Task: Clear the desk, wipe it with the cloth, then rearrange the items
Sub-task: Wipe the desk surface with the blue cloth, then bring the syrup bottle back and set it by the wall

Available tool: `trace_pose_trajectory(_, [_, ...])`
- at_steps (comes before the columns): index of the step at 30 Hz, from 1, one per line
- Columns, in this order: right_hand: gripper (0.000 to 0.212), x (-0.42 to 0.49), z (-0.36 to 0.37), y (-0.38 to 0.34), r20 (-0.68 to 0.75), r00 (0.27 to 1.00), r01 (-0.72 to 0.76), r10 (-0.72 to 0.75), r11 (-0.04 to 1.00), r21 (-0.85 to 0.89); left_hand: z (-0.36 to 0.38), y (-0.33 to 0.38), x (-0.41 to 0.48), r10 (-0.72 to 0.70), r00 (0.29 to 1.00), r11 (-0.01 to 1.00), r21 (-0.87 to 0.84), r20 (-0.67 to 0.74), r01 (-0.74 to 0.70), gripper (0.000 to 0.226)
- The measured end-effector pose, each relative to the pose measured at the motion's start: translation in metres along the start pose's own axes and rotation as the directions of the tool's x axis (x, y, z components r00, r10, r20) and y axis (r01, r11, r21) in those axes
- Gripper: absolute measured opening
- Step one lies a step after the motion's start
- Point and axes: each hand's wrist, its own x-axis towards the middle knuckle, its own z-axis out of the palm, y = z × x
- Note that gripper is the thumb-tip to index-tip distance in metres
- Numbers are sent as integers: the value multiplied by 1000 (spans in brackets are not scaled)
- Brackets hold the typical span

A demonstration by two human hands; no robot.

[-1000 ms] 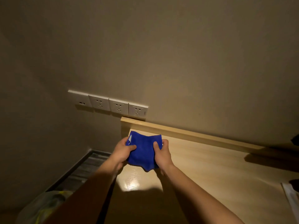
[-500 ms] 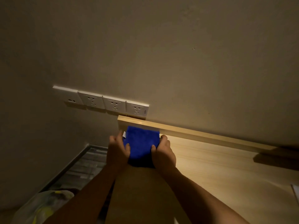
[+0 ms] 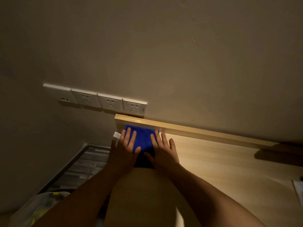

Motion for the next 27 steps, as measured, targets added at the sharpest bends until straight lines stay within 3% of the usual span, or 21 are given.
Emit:
trace_pose_trajectory(4, [92,-6,-6,3,52,999,4,-4,1000,-1,-14,8,-4,-123,987,992,19,100,122,75])
trace_pose_trajectory(7, [91,-17,-16,14,121,989,-85,80,996,39,-32,25,-10,-151,982,988,39,112,148,82])
trace_pose_trajectory(10, [89,-49,-30,31,57,991,-125,121,989,77,-50,46,-15,-179,963,983,69,201,169,86])
trace_pose_trajectory(18, [88,-155,-65,105,-19,971,-237,238,970,54,-80,156,-54,-109,981,993,62,159,101,89])
trace_pose_trajectory(27, [89,-311,-73,218,-39,941,-334,337,940,67,-61,321,-117,-58,984,996,82,169,45,89])
